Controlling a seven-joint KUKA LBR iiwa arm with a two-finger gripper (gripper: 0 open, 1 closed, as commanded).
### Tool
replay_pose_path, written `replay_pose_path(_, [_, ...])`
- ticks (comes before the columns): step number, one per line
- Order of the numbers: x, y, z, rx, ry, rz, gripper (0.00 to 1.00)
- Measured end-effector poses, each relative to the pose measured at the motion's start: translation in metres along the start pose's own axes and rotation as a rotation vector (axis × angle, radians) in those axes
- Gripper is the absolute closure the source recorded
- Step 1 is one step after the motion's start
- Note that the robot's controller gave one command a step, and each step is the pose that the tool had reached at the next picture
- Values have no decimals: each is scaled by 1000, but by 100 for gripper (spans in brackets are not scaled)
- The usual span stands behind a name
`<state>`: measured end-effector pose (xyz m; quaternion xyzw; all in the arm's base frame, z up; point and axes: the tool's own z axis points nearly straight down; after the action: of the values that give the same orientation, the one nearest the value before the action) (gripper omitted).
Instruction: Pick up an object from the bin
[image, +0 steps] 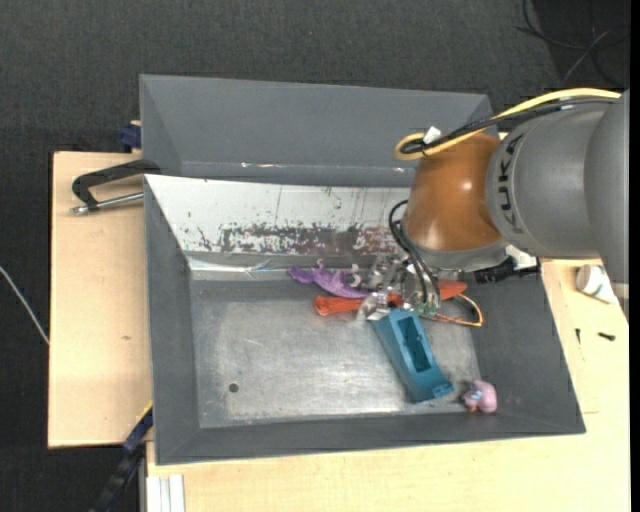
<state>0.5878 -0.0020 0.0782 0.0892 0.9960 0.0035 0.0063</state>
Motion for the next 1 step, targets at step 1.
replay_pose_path(1, [0,0,-2,2,2,-1,100])
